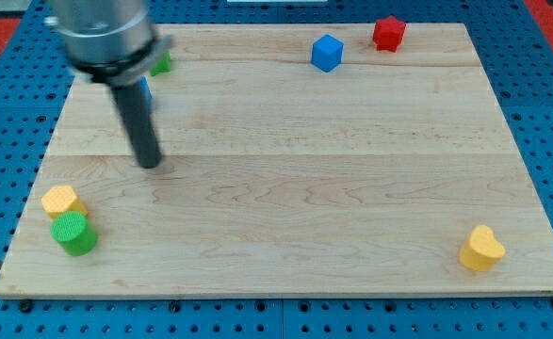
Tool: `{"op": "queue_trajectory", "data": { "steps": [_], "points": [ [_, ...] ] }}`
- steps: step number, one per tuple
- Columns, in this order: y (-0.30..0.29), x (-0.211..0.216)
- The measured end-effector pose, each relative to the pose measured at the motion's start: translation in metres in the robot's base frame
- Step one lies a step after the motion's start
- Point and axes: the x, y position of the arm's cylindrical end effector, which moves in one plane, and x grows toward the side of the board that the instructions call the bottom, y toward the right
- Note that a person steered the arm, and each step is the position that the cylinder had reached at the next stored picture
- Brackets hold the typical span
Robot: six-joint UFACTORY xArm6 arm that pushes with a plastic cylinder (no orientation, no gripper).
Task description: Place your arm to the left of the yellow hexagon
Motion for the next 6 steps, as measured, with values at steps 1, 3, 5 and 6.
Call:
{"op": "queue_trajectory", "data": {
  "steps": [1, 3, 5, 6],
  "points": [
    [-0.085, 0.008],
    [-0.111, 0.071],
    [-0.078, 0.073],
    [-0.057, 0.07]
  ]
}}
